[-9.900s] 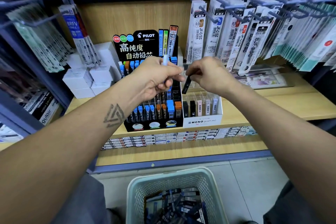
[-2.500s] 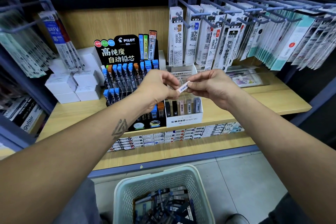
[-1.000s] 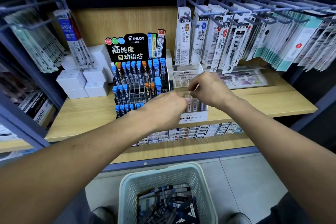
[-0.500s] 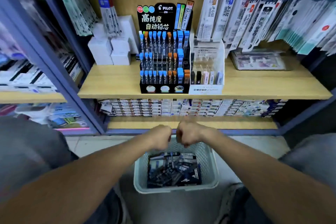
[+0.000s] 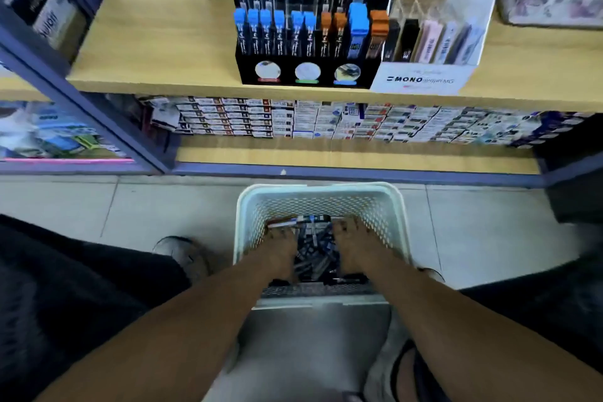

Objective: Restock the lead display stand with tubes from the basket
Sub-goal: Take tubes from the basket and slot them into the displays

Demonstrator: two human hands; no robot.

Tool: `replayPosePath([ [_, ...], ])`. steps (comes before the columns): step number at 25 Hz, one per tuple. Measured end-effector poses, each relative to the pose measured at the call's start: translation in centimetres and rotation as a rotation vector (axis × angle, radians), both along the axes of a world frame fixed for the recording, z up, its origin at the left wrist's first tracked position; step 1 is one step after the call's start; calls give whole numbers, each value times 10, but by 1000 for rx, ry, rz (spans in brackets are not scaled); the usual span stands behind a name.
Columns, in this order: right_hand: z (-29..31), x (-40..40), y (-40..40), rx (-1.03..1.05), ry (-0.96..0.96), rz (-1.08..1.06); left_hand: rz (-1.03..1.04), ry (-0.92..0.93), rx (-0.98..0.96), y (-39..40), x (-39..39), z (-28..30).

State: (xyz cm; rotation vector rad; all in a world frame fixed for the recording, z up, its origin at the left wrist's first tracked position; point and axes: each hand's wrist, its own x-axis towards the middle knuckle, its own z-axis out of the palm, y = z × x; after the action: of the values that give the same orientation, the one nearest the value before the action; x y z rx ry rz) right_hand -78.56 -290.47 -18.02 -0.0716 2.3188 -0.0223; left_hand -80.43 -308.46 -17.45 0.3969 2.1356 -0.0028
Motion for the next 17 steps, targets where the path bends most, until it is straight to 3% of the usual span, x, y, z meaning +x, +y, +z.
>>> replayPosePath([
  [10,-30,-5,-10,38,17,-98,181,120,69,17,3,-42],
  [17,-31,2,-17,-90,103,-147,989,-42,316,26,5,-45],
])
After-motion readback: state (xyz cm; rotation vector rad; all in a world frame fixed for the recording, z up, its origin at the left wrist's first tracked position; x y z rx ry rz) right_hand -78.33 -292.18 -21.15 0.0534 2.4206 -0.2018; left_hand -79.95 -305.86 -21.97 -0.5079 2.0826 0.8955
